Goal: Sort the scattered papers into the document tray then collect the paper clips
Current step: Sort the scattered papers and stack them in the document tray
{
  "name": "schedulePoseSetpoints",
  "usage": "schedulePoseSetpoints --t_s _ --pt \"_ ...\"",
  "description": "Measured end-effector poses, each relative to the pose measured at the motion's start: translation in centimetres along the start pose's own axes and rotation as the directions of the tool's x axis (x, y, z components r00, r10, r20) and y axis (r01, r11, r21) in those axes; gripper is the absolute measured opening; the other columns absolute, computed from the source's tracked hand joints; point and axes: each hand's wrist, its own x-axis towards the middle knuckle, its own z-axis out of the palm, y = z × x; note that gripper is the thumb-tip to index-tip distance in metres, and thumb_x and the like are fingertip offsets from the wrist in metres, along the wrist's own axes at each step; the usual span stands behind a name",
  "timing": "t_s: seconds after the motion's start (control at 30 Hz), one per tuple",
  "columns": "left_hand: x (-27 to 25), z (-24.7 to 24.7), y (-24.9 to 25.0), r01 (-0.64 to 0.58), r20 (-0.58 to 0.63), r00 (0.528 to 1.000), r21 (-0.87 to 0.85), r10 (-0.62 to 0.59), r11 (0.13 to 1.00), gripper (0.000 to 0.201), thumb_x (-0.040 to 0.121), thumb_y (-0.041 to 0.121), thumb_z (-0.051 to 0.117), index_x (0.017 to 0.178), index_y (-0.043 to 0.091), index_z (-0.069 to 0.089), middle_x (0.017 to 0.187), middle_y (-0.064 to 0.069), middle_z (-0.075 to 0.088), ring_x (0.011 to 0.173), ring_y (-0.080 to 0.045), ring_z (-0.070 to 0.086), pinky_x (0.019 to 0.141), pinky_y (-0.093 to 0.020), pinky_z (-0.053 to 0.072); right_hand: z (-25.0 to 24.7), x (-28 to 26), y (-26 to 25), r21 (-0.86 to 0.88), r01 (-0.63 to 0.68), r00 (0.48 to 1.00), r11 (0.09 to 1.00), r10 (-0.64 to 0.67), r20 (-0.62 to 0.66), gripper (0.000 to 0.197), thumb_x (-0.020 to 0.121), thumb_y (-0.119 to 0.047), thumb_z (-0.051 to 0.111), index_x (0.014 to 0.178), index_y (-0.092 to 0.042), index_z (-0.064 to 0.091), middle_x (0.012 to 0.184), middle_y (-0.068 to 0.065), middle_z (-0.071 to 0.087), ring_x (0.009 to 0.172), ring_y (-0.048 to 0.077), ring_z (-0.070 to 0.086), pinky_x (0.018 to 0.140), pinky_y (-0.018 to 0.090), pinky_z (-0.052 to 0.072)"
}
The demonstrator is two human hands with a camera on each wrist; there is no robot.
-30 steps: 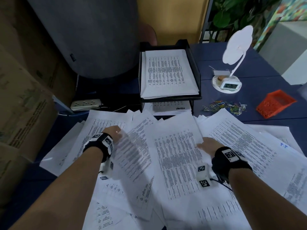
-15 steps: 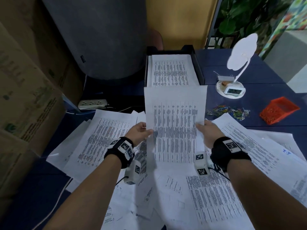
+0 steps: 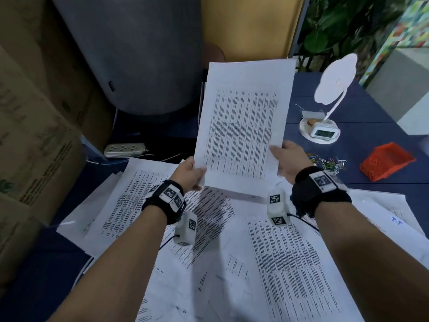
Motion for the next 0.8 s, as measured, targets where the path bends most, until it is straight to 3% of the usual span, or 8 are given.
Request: schedulePoseSetpoints --t_s 0.1,0.2,0.27,0.33,0.4,0.47,0.63,0.8 --pt "1.2 -0.2 2.2 -0.071 -0.074 0.995 0.014 0.072 0.997 0.006 0.095 0.021 0.053 0.091 0.018 0.051 0.096 -0.006 0.061 0.073 -0.018 0.060 0.048 -0.020 0.044 -0.1 -0.1 1.1 -0.069 -0.118 0.991 0.991 0.122 0.055 0.018 0.093 -0.020 0.059 0.108 -0.010 0.056 0.113 0.011 0.062 0.082 0.025 0.064 0.064 0.035 0.056" --pt "2.1 0.0 4.5 -0.106 -0.142 0.984 0.024 0.108 0.994 0.015 0.095 0.017 0.053 0.110 0.013 0.050 0.102 -0.008 0.064 0.071 -0.019 0.065 0.046 -0.022 0.049 0.1 0.6 1.4 -0.058 -0.158 0.985 0.986 0.162 0.055 0.020 0.094 -0.012 0.057 0.113 -0.008 0.050 0.106 0.013 0.060 0.056 0.018 0.063 0.043 0.021 0.049" --pt "2.5 0.3 5.7 -0.124 -0.228 0.965 0.042 0.131 0.991 0.035 0.091 0.015 0.059 0.122 0.014 0.043 0.097 -0.003 0.061 0.067 -0.015 0.063 0.057 -0.027 0.057 0.4 1.2 0.9 -0.008 -0.084 0.996 0.996 0.084 -0.023 0.011 0.094 -0.004 0.055 0.104 -0.005 0.052 0.098 0.018 0.058 0.042 0.011 0.060 0.036 0.017 0.042" --pt "2.9 0.5 6.4 -0.183 -0.288 0.937 0.076 0.198 0.980 0.052 0.085 0.011 0.065 0.129 0.019 0.038 0.098 -0.002 0.061 0.071 -0.013 0.062 0.065 -0.030 0.057 0.6 1.9 0.1 0.033 -0.012 0.993 0.999 0.015 -0.118 0.015 0.092 0.002 0.055 0.107 0.003 0.055 0.085 0.019 0.057 0.044 0.013 0.059 0.038 0.019 0.046" --pt "3.4 0.7 6.7 -0.220 -0.273 0.923 0.201 0.270 0.955 0.050 0.082 0.010 0.065 0.127 0.020 0.045 0.109 -0.003 0.061 0.087 -0.015 0.062 0.071 -0.023 0.051 0.7 2.9 -0.6 0.048 0.017 0.983 0.999 -0.008 -0.184 0.030 0.092 0.005 0.053 0.120 0.013 0.049 0.072 0.016 0.056 0.055 0.020 0.060 0.057 0.029 0.056" --pt "3.8 0.9 6.9 -0.213 -0.238 0.921 0.354 0.308 0.911 0.041 0.084 0.009 0.062 0.124 0.016 0.056 0.124 -0.006 0.056 0.107 -0.019 0.057 0.084 -0.020 0.044 0.8 4.2 -0.9 0.041 0.020 0.974 0.999 -0.010 -0.228 0.029 0.091 0.004 0.054 0.120 0.007 0.054 0.075 0.020 0.062 0.060 0.023 0.062 0.074 0.040 0.058" --pt "4.6 1.6 6.8 -0.241 -0.159 0.908 0.563 0.389 0.791 0.044 0.089 0.017 0.065 0.129 0.005 0.055 0.141 -0.005 0.044 0.113 -0.019 0.054 0.092 -0.014 0.033 1.1 5.9 -1.1 -0.024 0.083 0.949 0.996 -0.087 -0.303 0.020 0.087 0.003 0.060 0.106 -0.003 0.055 0.077 0.015 0.063 0.058 0.023 0.067 0.065 0.039 0.060" --pt "5.3 1.8 6.4 -0.185 -0.197 0.887 0.678 0.419 0.712 0.039 0.091 0.024 0.059 0.124 0.002 0.057 0.134 -0.007 0.047 0.117 -0.024 0.052 0.099 -0.033 0.044 1.0 6.9 -1.0 -0.497 0.202 0.881 0.844 -0.378 -0.284 0.019 0.079 -0.011 0.067 0.093 -0.012 0.056 0.091 0.012 0.066 0.072 0.026 0.066 0.069 0.040 0.056"
